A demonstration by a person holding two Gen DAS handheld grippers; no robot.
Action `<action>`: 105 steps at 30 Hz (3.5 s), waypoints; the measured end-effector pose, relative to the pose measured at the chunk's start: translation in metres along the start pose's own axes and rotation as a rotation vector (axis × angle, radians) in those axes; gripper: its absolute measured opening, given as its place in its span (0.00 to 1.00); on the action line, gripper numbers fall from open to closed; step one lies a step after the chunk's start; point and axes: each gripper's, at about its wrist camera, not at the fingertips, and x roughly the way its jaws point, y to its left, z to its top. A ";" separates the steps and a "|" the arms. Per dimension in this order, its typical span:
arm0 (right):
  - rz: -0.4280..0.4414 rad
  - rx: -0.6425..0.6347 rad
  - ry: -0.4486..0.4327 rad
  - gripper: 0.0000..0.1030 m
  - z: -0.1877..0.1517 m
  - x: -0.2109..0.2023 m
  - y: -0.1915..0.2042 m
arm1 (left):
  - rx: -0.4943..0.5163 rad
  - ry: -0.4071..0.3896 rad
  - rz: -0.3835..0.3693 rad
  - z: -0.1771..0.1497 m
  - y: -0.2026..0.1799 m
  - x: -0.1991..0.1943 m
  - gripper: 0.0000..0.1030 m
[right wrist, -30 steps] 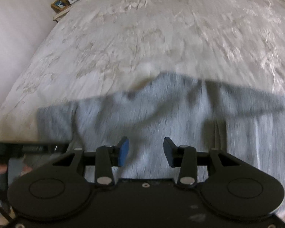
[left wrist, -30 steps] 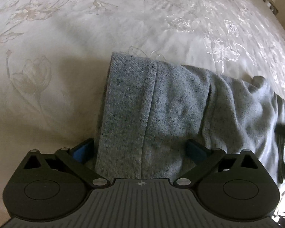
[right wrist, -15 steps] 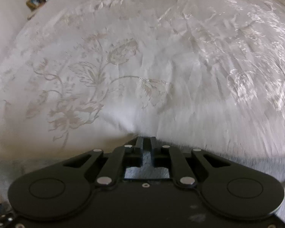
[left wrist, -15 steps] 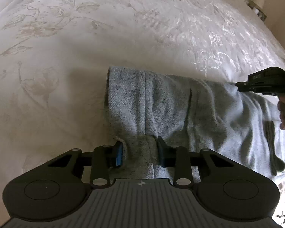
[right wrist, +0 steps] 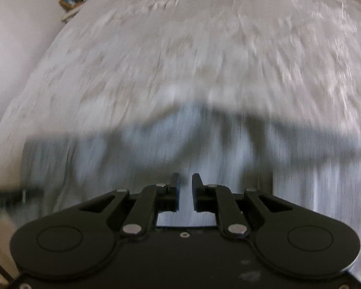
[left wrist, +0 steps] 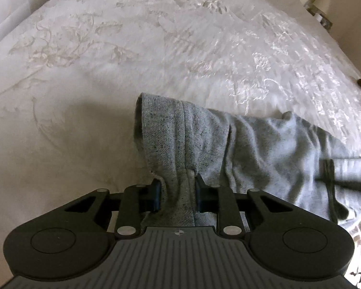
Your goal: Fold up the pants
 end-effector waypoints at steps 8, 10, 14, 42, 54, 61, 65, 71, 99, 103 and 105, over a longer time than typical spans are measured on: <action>-0.017 -0.009 0.126 0.13 -0.089 -0.006 0.004 | 0.001 -0.043 -0.002 0.002 -0.016 -0.020 0.20; -0.008 -0.032 0.121 0.13 -0.088 -0.007 0.003 | -0.004 -0.057 0.003 0.002 -0.021 -0.025 0.20; 0.023 -0.085 0.123 0.13 -0.089 0.002 -0.007 | -0.027 -0.077 0.016 0.002 -0.035 -0.036 0.19; 0.117 0.163 -0.005 0.29 -0.055 -0.088 -0.284 | 0.119 -0.043 -0.140 -0.004 -0.356 0.024 0.24; 0.216 0.185 -0.069 0.72 -0.010 -0.086 -0.305 | 0.015 -0.014 0.156 -0.030 -0.280 0.013 0.24; 0.259 0.194 0.047 0.82 -0.003 -0.053 -0.278 | -0.119 0.030 0.251 -0.054 -0.219 -0.001 0.24; 0.310 0.171 0.091 0.71 -0.004 -0.037 -0.267 | -0.121 0.042 0.268 -0.063 -0.208 -0.005 0.24; 0.355 0.114 0.093 0.15 0.004 -0.057 -0.240 | -0.121 0.060 0.249 -0.078 -0.199 -0.004 0.24; 0.004 0.111 0.017 0.10 -0.028 -0.109 -0.313 | 0.124 0.025 0.117 -0.063 -0.287 0.030 0.24; 0.000 0.134 0.016 0.12 -0.030 -0.112 -0.323 | 0.153 0.166 0.099 -0.070 -0.300 0.068 0.24; -0.003 0.126 0.014 0.15 -0.035 -0.113 -0.324 | 0.160 0.229 0.126 -0.074 -0.302 0.082 0.24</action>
